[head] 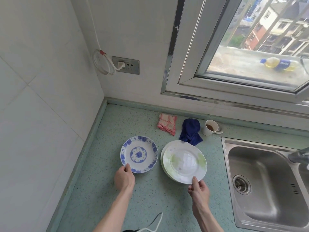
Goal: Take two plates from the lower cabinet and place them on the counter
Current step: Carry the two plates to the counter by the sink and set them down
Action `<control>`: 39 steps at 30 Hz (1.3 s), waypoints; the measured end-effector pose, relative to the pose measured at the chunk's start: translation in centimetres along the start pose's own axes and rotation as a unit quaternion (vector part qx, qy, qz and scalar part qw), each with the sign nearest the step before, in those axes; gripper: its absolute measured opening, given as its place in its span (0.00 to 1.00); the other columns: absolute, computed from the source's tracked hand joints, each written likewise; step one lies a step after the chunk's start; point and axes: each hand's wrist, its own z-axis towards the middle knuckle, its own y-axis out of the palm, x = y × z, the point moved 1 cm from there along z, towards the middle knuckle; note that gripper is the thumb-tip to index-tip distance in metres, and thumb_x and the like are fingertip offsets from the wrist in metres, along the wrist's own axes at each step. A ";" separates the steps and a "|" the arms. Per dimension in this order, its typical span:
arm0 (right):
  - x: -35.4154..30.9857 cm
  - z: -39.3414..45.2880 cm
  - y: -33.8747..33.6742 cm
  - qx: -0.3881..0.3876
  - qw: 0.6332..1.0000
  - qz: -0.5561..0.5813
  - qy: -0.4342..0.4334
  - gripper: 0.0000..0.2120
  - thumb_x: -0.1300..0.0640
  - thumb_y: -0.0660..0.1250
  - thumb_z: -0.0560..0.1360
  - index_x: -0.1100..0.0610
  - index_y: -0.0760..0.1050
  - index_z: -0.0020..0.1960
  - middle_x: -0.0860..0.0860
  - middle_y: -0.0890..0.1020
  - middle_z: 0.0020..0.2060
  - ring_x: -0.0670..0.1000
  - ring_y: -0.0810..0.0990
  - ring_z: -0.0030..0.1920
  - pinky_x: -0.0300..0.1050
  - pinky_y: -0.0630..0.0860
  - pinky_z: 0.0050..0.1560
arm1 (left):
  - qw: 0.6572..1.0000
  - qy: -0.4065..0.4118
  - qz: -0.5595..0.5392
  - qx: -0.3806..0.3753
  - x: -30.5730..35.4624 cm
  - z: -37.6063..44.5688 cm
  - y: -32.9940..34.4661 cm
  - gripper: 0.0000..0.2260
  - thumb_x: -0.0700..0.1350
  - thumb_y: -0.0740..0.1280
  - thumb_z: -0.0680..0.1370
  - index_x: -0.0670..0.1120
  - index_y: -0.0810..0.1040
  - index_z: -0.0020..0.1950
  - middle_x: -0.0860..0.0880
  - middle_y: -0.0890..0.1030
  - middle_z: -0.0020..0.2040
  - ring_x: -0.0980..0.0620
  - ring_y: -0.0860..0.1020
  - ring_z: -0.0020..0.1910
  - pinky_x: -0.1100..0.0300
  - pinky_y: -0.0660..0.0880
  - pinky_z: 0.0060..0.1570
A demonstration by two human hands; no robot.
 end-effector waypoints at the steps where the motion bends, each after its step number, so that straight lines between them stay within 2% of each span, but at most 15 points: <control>1: 0.0 0.1 0.0 -0.002 1.000 -0.003 0.001 0.07 0.58 0.65 0.83 0.61 0.79 0.56 0.49 0.75 0.32 0.46 0.73 0.30 0.36 0.73 0.30 | 1.000 -0.001 0.006 0.000 -0.1 0.2 0.0 0.22 0.53 0.59 0.86 0.44 0.73 0.35 0.45 0.77 0.31 0.46 0.72 0.30 0.57 0.66 0.33; 7: 0.1 0.9 0.1 -0.010 0.999 -0.050 0.009 0.09 0.56 0.66 0.83 0.61 0.80 0.55 0.51 0.77 0.30 0.48 0.75 0.32 0.42 0.75 0.36 | 0.999 -0.018 0.048 -0.013 -0.3 1.2 -0.1 0.21 0.57 0.60 0.84 0.46 0.79 0.39 0.46 0.83 0.35 0.45 0.78 0.32 0.58 0.70 0.34; 12: 0.0 1.8 0.2 0.007 0.989 -0.149 0.013 0.15 0.52 0.66 0.83 0.64 0.81 0.48 0.54 0.83 0.28 0.53 0.80 0.32 0.50 0.80 0.40 | 0.997 -0.007 0.078 -0.007 -0.1 1.2 -0.2 0.22 0.58 0.61 0.84 0.46 0.77 0.36 0.47 0.80 0.31 0.46 0.74 0.28 0.60 0.66 0.31; 15: -0.2 2.2 0.3 -0.004 0.977 -0.215 0.007 0.19 0.51 0.65 0.83 0.65 0.82 0.42 0.54 0.85 0.30 0.52 0.81 0.30 0.49 0.79 0.37 | 0.996 0.011 0.087 -0.008 0.1 0.9 -0.5 0.23 0.58 0.62 0.83 0.47 0.72 0.32 0.48 0.75 0.27 0.48 0.70 0.26 0.60 0.62 0.30; 18: -0.4 2.6 0.5 -0.012 0.959 -0.282 0.003 0.23 0.49 0.64 0.83 0.64 0.82 0.38 0.53 0.85 0.29 0.51 0.81 0.29 0.51 0.81 0.39 | 0.996 0.037 0.074 -0.017 0.2 0.5 -1.0 0.24 0.57 0.63 0.83 0.47 0.70 0.31 0.49 0.72 0.25 0.49 0.68 0.25 0.59 0.60 0.29; 22: -0.5 3.0 0.4 -0.023 0.930 -0.366 -0.005 0.27 0.47 0.64 0.82 0.62 0.83 0.31 0.51 0.83 0.25 0.49 0.81 0.26 0.45 0.79 0.39 | 0.997 0.055 0.049 -0.031 -0.3 0.1 -1.3 0.24 0.58 0.62 0.84 0.46 0.70 0.31 0.50 0.71 0.25 0.50 0.67 0.26 0.59 0.60 0.30; 27: -0.3 3.0 0.4 -0.023 0.912 -0.409 -0.005 0.28 0.45 0.63 0.82 0.60 0.82 0.31 0.50 0.83 0.24 0.51 0.83 0.29 0.44 0.79 0.41 | 0.995 0.078 0.050 -0.044 -0.7 -0.3 -1.9 0.23 0.58 0.60 0.84 0.44 0.76 0.36 0.48 0.77 0.29 0.49 0.72 0.29 0.57 0.65 0.32; 30: -0.8 2.8 0.2 -0.024 0.907 -0.420 -0.010 0.30 0.42 0.61 0.83 0.61 0.82 0.32 0.53 0.84 0.27 0.53 0.83 0.32 0.44 0.75 0.38 | 0.993 0.099 0.059 -0.034 -0.6 -1.0 -2.4 0.23 0.57 0.60 0.84 0.45 0.72 0.34 0.50 0.74 0.28 0.50 0.69 0.28 0.58 0.63 0.32; 32: -1.5 2.2 0.2 -0.012 0.900 -0.433 -0.043 0.31 0.40 0.58 0.83 0.61 0.78 0.32 0.56 0.84 0.30 0.53 0.80 0.31 0.44 0.71 0.36 | 0.990 0.126 0.053 -0.023 -0.1 -2.0 -3.0 0.22 0.56 0.60 0.84 0.46 0.69 0.35 0.51 0.74 0.29 0.50 0.70 0.28 0.57 0.63 0.31; 34: -2.4 1.2 0.4 -0.001 0.898 -0.425 -0.112 0.28 0.40 0.58 0.83 0.60 0.73 0.34 0.58 0.83 0.32 0.53 0.77 0.30 0.45 0.70 0.34 | 0.985 0.164 0.045 -0.013 0.4 -2.9 -3.5 0.19 0.56 0.61 0.84 0.46 0.72 0.38 0.51 0.78 0.32 0.49 0.74 0.30 0.56 0.68 0.31; 36: -4.0 -0.4 0.6 0.002 0.901 -0.389 -0.190 0.22 0.42 0.60 0.83 0.58 0.75 0.40 0.53 0.82 0.33 0.53 0.79 0.33 0.45 0.71 0.34 | 0.976 0.213 0.052 -0.007 0.7 -3.7 -3.9 0.14 0.55 0.62 0.84 0.49 0.75 0.44 0.52 0.80 0.36 0.49 0.78 0.35 0.53 0.75 0.35; 37: -4.9 -1.1 0.7 0.000 0.899 -0.371 -0.234 0.18 0.43 0.61 0.83 0.56 0.77 0.45 0.51 0.83 0.36 0.50 0.80 0.35 0.45 0.73 0.33 | 0.969 0.239 0.057 -0.004 0.8 -4.0 -4.0 0.11 0.55 0.62 0.84 0.51 0.77 0.48 0.53 0.81 0.39 0.50 0.79 0.37 0.51 0.78 0.37; 39: -6.4 -2.1 0.9 -0.021 0.880 -0.349 -0.322 0.12 0.45 0.63 0.83 0.53 0.78 0.53 0.48 0.83 0.45 0.45 0.82 0.42 0.42 0.77 0.39 | 0.951 0.299 0.073 0.002 1.1 -4.7 -4.4 0.10 0.56 0.62 0.83 0.53 0.78 0.58 0.55 0.82 0.49 0.54 0.80 0.44 0.51 0.81 0.43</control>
